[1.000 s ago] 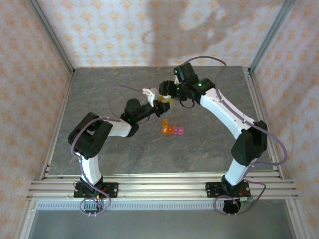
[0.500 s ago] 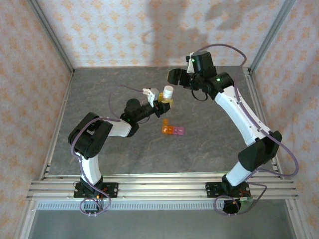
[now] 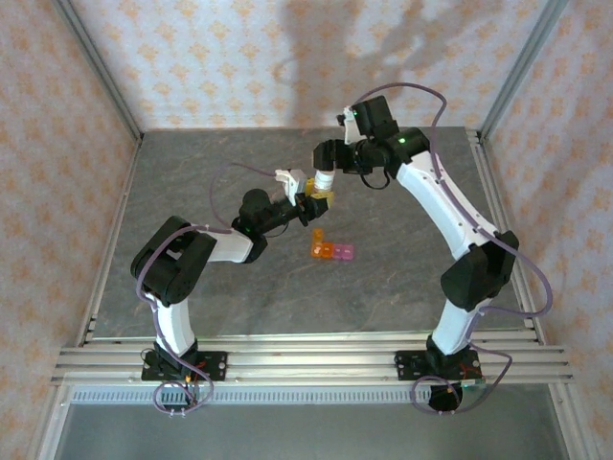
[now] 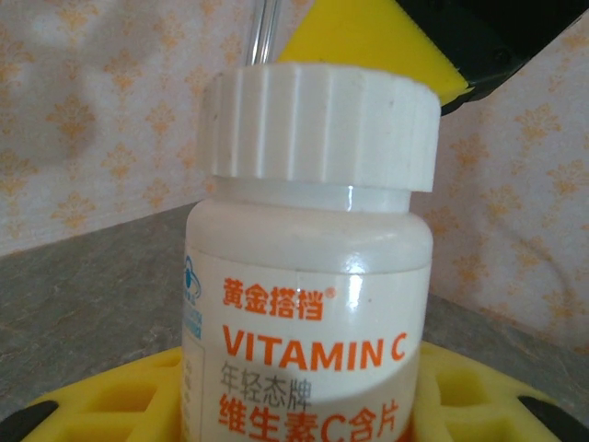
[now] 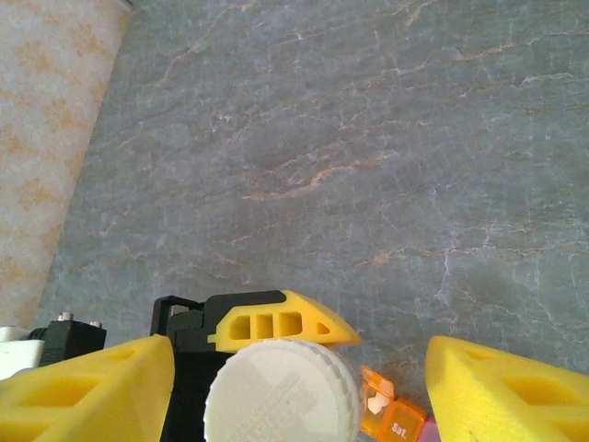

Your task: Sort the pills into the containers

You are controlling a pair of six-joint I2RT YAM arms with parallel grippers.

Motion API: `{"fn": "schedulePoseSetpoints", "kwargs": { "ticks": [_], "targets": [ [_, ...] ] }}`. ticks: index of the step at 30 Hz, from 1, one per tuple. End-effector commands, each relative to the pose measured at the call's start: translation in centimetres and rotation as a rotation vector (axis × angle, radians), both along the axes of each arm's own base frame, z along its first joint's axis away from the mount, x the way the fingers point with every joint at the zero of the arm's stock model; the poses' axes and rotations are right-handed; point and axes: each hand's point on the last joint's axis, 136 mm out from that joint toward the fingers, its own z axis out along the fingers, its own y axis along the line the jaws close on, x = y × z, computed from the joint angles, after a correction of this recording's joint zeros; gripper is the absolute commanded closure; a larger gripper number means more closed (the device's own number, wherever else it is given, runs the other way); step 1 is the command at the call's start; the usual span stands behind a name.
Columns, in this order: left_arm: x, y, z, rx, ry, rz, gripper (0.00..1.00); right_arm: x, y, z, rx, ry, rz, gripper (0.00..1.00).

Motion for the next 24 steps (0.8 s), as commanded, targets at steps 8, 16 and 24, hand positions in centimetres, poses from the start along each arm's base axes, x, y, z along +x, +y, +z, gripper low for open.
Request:
{"fn": "schedulePoseSetpoints", "kwargs": {
  "ticks": [8, 16, 24],
  "targets": [
    [-0.1, 0.0, 2.4, -0.041, -0.076, -0.014, 1.0, -0.6, 1.4, -0.3, -0.003, 0.014, 0.058, 0.37],
    [-0.1, 0.0, 2.5, -0.04, -0.079, -0.013, 1.0, -0.9, 1.4, -1.3, -0.016, 0.041, 0.044, 0.51],
    [0.2, 0.5, 2.7, -0.036, -0.096, 0.038, 1.0, -0.5, 0.6, -3.2, -0.011, 0.049, -0.211, 0.59]
  ]
}}
